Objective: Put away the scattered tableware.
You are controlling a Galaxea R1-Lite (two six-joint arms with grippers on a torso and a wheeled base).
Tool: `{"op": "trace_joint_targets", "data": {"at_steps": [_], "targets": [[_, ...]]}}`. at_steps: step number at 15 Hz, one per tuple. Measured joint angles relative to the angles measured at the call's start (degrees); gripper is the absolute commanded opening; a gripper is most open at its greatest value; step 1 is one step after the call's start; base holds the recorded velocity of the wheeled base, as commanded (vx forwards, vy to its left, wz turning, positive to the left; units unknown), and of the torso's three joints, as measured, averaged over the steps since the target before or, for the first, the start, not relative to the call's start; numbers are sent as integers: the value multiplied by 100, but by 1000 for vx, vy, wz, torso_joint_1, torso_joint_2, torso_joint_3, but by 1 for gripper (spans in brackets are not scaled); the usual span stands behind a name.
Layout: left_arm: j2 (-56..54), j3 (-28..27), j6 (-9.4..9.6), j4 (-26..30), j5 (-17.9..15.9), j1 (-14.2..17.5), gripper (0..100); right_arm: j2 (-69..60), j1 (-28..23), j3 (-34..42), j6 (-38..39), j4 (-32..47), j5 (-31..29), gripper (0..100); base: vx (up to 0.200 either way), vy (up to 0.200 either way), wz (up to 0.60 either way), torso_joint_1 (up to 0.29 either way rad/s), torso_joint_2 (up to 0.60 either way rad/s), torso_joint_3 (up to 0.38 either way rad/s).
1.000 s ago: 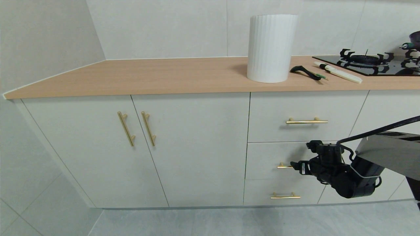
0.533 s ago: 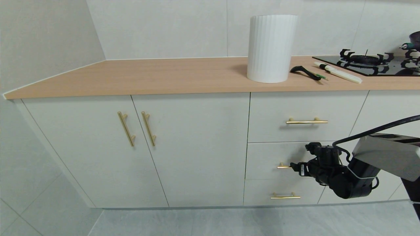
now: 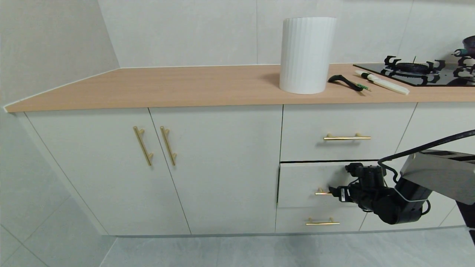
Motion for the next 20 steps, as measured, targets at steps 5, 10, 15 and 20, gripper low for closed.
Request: {"op": "trace_joint_targets", "data": {"at_steps": [5, 10, 15, 20], "targets": [[0, 0, 0, -2, -2, -2, 100, -1107, 43, 492, -20, 1536, 263, 100, 0, 0, 0, 0, 0, 0], [0, 0, 0, 0, 0, -2, 100, -3039, 229, 653, 11, 2903, 430, 100, 0, 0, 0, 0, 0, 0], [0, 0, 0, -2, 0, 0, 100, -3660, 452, 647, 88, 2773, 402, 100, 0, 0, 0, 0, 0, 0], [0, 0, 0, -2, -2, -2, 100, -2648, 464, 711, 79, 936, -16, 100, 0, 0, 0, 0, 0, 0]]}}
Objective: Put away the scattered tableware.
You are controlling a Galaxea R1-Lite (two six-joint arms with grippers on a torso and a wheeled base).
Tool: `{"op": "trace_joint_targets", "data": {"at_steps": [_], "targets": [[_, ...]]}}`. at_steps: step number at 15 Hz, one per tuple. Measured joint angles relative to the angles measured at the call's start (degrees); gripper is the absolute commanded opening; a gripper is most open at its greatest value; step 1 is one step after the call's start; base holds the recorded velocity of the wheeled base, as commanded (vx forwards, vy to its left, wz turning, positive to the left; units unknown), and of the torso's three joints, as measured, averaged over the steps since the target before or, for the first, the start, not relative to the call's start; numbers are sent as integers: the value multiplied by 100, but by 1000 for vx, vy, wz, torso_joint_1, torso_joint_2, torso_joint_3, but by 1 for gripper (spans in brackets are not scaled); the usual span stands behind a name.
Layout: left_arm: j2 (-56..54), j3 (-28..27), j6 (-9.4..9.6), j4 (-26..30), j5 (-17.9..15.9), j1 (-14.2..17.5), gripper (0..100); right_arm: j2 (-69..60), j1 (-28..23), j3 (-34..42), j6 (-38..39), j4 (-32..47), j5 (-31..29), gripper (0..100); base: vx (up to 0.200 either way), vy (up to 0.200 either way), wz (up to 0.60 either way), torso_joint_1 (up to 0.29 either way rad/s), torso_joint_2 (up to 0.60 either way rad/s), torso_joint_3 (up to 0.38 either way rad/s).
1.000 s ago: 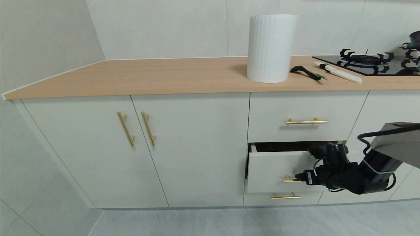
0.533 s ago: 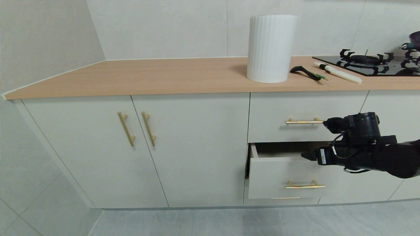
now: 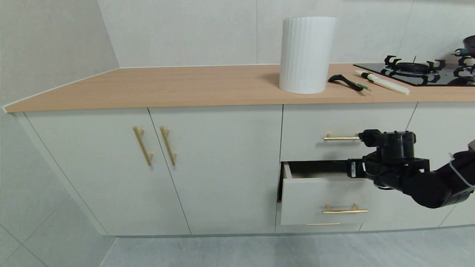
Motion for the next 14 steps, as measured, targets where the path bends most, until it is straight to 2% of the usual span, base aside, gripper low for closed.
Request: {"op": "trace_joint_targets", "data": {"at_steps": [2, 8, 14], "targets": [[0, 0, 2, 0, 2, 0, 100, 372, 0, 9, -7, -282, -35, 100, 0, 0, 0, 0, 0, 0], [0, 0, 0, 0, 0, 0, 100, 730, 0, -17, -21, -255, -39, 100, 0, 0, 0, 0, 0, 0], [0, 0, 0, 0, 0, 2, 100, 510, -11, 0, -18, 529, -2, 100, 0, 0, 0, 0, 0, 0]]}}
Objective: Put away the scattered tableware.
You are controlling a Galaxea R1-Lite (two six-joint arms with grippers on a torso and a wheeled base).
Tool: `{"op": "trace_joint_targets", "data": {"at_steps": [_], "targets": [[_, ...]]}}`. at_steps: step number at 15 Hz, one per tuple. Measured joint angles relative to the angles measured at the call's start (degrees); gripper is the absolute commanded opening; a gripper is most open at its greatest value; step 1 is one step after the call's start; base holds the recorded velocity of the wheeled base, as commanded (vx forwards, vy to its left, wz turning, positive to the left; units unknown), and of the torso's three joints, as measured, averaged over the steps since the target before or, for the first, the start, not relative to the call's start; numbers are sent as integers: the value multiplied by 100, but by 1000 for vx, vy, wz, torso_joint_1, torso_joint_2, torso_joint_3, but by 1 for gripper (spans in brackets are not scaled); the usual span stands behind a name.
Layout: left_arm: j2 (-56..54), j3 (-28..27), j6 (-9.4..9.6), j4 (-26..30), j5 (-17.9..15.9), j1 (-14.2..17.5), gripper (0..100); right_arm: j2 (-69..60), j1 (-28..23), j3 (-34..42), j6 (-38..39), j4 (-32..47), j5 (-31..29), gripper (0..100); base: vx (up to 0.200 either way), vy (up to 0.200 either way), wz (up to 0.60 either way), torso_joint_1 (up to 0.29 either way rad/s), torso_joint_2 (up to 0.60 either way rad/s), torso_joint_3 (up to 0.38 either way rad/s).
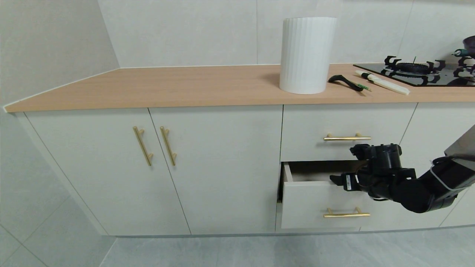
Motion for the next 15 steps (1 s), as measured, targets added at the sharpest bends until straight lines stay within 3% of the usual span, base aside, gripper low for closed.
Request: {"op": "trace_joint_targets", "data": {"at_steps": [4, 8, 11, 15], "targets": [[0, 0, 0, 2, 0, -2, 100, -450, 2, -57, -44, 1275, 27, 100, 0, 0, 0, 0, 0, 0], [0, 0, 0, 2, 0, -5, 100, -747, 5, -165, -217, 1869, 24, 100, 0, 0, 0, 0, 0, 0], [0, 0, 0, 0, 4, -2, 100, -1018, 7, -217, -475, 2838, 24, 100, 0, 0, 0, 0, 0, 0], [0, 0, 0, 2, 0, 0, 100, -1134, 66, -245, -713, 3295, 21, 100, 0, 0, 0, 0, 0, 0]]}}
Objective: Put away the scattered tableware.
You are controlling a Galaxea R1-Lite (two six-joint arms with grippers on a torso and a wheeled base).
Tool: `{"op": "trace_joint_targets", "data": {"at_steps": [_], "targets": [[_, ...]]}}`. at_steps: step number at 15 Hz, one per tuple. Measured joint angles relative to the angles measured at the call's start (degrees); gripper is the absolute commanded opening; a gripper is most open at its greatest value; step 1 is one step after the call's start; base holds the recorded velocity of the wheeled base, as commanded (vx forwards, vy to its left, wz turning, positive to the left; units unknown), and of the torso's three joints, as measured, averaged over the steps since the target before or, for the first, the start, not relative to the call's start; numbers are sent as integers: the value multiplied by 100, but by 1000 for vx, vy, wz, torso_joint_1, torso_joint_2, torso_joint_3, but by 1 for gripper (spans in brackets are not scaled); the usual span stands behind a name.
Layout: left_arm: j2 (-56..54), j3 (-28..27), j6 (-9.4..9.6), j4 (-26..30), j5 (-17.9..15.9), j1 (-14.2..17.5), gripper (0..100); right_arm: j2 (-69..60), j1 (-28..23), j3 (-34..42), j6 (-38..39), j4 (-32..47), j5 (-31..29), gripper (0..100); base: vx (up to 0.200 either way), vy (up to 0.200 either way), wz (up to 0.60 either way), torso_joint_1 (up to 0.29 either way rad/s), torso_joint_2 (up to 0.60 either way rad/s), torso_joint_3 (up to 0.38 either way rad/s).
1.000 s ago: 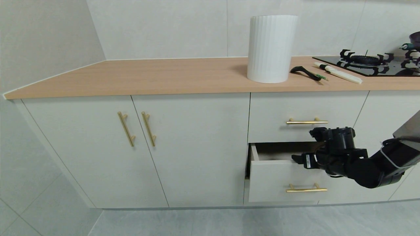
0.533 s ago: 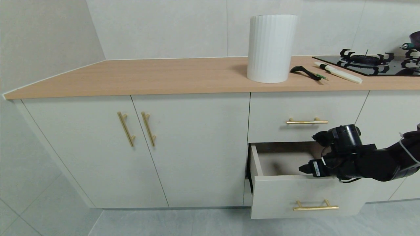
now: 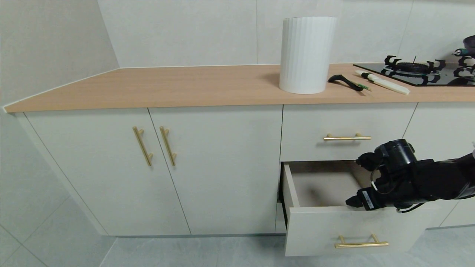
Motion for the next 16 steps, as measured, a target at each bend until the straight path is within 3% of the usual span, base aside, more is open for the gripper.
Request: {"op": "trace_joint_targets", "data": {"at_steps": [10, 16], "targets": [[0, 0, 0, -2, 0, -2, 100, -215, 93, -257, -586, 2128, -5, 100, 0, 0, 0, 0, 0, 0], [0, 0, 2, 0, 0, 0, 100, -385, 796, -124, -827, 3429, -13, 100, 0, 0, 0, 0, 0, 0]]}}
